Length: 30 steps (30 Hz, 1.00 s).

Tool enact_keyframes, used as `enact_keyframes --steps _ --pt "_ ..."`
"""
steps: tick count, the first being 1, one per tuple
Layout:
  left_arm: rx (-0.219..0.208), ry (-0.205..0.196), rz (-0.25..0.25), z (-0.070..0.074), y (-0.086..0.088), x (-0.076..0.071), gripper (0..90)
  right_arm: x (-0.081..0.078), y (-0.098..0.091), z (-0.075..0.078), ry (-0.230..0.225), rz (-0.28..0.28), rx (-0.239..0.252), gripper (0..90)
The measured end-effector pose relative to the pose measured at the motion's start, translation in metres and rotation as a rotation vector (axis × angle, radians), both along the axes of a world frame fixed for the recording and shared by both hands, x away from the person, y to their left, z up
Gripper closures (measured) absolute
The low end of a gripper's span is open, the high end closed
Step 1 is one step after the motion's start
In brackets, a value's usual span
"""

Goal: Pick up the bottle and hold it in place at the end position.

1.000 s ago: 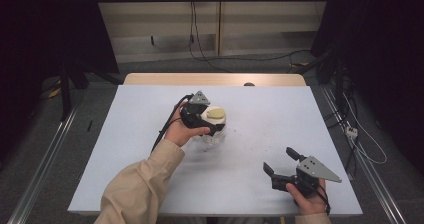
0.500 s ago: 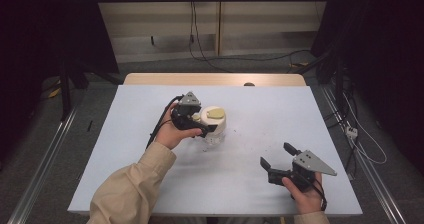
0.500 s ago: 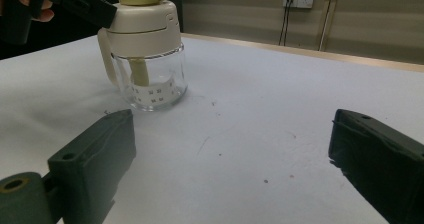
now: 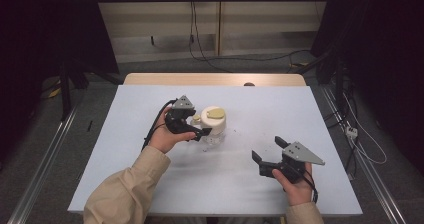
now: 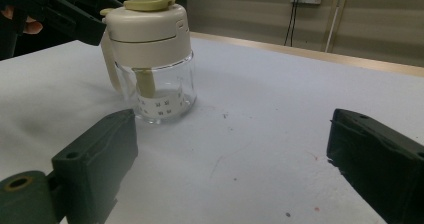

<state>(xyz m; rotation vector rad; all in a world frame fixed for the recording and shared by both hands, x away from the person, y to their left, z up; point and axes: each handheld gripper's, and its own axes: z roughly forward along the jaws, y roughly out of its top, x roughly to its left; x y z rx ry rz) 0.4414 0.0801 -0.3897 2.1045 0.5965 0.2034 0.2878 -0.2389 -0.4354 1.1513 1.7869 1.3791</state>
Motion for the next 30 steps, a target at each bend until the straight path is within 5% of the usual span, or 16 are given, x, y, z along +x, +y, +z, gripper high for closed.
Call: enact_keyframes --steps 17,30 --pt "-0.005 0.000 -0.001 -0.001 -0.001 0.001 7.8 0.024 0.021 0.005 0.039 -0.007 0.029 16.8" --pt "0.007 0.001 -0.009 -0.012 -0.013 0.005 7.0 0.049 0.042 0.022 0.053 0.028 0.040 65.7"
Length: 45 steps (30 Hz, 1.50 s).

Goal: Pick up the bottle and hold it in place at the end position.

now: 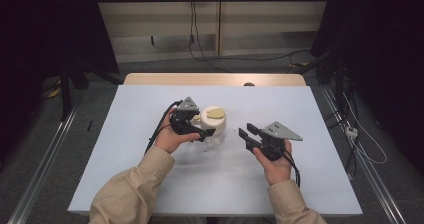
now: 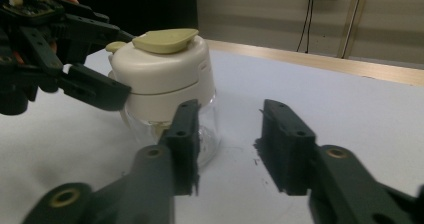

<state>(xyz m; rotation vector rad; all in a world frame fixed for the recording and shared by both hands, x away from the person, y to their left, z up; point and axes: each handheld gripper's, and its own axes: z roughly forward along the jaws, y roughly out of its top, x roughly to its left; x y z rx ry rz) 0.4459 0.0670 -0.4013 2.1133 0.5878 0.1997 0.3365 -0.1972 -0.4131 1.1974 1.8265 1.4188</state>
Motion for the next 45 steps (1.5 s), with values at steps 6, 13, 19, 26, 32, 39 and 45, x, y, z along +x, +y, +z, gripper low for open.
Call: enact_keyframes --steps 6,13,19,26,32,39,45 --pt "-0.008 -0.003 -0.012 -0.008 -0.010 0.001 6.6 0.008 0.003 0.003 -0.001 0.012 0.004 78.2" --pt "-0.002 -0.015 0.005 -0.015 -0.017 0.003 6.1 0.018 0.004 0.007 0.014 0.019 0.004 90.0" --pt "-0.011 -0.011 0.005 -0.016 -0.016 0.003 7.6 0.024 0.007 0.010 0.021 0.042 -0.010 90.0" --pt "-0.002 -0.017 0.007 -0.015 -0.016 0.002 8.0 0.027 0.009 0.011 0.037 0.057 -0.002 90.0" --pt "-0.002 -0.020 0.006 -0.015 -0.016 0.002 8.1 0.029 0.011 0.014 0.046 0.070 -0.014 90.0" --pt "0.008 -0.041 -0.005 -0.013 -0.015 0.000 9.5 0.035 0.016 0.019 0.047 0.086 -0.024 90.0" --pt "0.016 -0.051 -0.011 -0.012 -0.015 0.000 10.2 0.037 0.020 0.020 0.048 0.090 -0.031 90.0"
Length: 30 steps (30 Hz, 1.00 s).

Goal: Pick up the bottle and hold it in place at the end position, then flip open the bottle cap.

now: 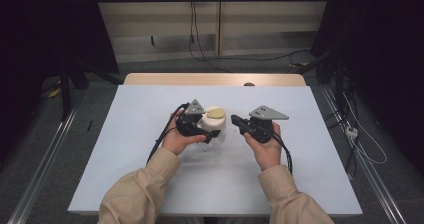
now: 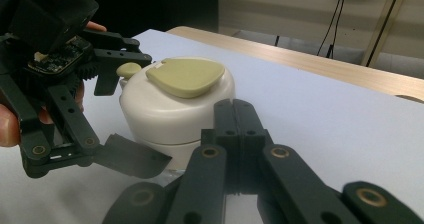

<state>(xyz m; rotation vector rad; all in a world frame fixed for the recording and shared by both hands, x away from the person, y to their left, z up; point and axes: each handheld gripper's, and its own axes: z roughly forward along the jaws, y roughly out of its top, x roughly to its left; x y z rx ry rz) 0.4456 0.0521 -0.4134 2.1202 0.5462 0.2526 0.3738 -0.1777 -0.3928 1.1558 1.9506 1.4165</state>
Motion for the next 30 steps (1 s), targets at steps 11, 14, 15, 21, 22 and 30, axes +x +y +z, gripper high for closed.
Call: enact_keyframes --steps 11,14,15,21,22,30 --pt "0.000 -0.002 0.012 0.001 -0.001 0.000 10.0 0.002 -0.004 -0.001 0.011 -0.006 -0.015 90.0" --pt "-0.005 -0.003 0.012 0.000 -0.002 0.000 10.1 0.004 -0.003 -0.001 0.017 -0.001 -0.023 90.0" --pt "0.000 -0.002 0.013 0.001 -0.001 -0.001 10.1 0.005 -0.003 0.000 0.020 -0.001 -0.019 90.0" --pt "-0.005 -0.002 0.014 0.000 -0.002 -0.001 10.1 0.008 -0.001 0.003 0.021 0.014 -0.031 90.0" --pt "-0.005 -0.001 0.014 0.000 -0.002 -0.001 10.1 0.008 0.000 0.004 0.020 0.017 -0.035 90.0" --pt "-0.003 -0.002 0.017 0.000 -0.002 -0.001 10.1 0.012 0.006 0.003 0.024 0.037 -0.072 90.0"
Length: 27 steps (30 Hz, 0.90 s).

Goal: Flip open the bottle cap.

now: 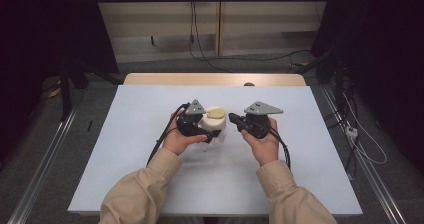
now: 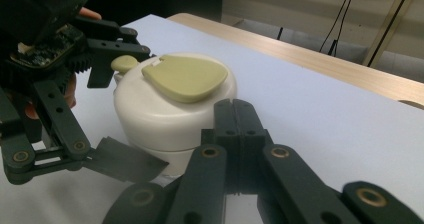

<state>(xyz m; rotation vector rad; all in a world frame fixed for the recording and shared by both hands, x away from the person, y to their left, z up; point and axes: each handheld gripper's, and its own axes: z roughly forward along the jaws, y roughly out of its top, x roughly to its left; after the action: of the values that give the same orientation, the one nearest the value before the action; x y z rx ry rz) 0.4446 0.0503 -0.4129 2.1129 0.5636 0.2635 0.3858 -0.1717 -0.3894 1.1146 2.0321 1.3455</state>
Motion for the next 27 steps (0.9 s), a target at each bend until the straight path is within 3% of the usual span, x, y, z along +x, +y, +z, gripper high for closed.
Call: enact_keyframes --steps 11,27 --pt "0.005 -0.001 0.003 0.000 0.000 0.000 10.1 0.005 0.007 -0.004 0.001 0.006 -0.023 90.0" --pt "0.008 0.000 0.003 0.001 0.000 0.000 10.1 0.005 0.013 0.000 -0.039 0.022 -0.115 90.0"
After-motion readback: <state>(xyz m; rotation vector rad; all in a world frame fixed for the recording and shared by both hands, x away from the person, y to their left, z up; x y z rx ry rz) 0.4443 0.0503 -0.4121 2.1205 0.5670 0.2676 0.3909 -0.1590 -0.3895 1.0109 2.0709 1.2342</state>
